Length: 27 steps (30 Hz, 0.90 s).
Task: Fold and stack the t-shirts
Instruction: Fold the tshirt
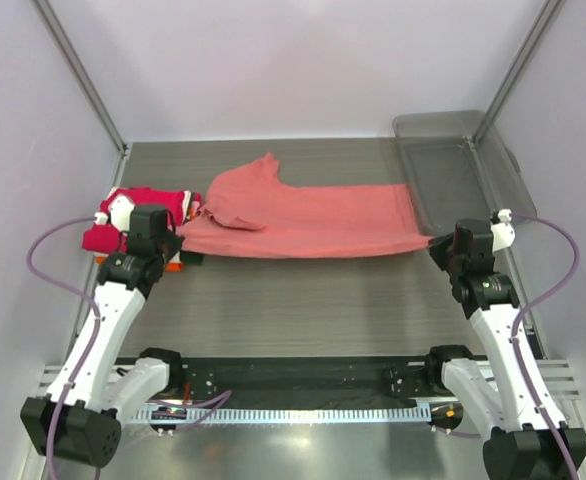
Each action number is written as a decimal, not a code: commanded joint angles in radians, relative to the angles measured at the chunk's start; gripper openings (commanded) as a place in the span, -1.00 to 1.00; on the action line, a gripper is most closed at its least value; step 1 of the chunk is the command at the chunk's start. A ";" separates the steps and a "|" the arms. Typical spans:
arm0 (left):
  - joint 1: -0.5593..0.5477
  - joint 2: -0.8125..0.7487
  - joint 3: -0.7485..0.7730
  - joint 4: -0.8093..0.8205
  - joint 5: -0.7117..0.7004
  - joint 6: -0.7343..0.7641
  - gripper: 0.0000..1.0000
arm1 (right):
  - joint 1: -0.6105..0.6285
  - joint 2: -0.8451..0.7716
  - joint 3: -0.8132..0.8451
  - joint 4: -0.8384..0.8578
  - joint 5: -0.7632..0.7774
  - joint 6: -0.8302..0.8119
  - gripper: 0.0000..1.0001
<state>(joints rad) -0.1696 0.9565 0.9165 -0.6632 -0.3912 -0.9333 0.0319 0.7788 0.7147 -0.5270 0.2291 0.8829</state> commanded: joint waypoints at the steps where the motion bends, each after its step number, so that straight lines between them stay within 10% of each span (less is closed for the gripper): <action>1: 0.008 -0.065 -0.127 -0.110 -0.034 0.034 -1.00 | 0.002 -0.039 -0.075 -0.096 0.036 -0.007 -0.98; 18: -0.001 -0.252 -0.412 -0.030 0.064 -0.125 -0.94 | 0.002 -0.194 -0.281 -0.125 -0.020 0.031 -0.98; 27: 0.001 0.036 0.109 -0.148 -0.007 -0.039 -0.99 | 0.002 0.068 0.106 -0.114 0.016 -0.002 -0.98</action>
<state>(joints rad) -0.1719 0.9646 0.8230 -0.7837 -0.3222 -1.0161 0.0322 0.8455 0.6777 -0.6846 0.2096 0.8917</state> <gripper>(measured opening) 0.045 0.040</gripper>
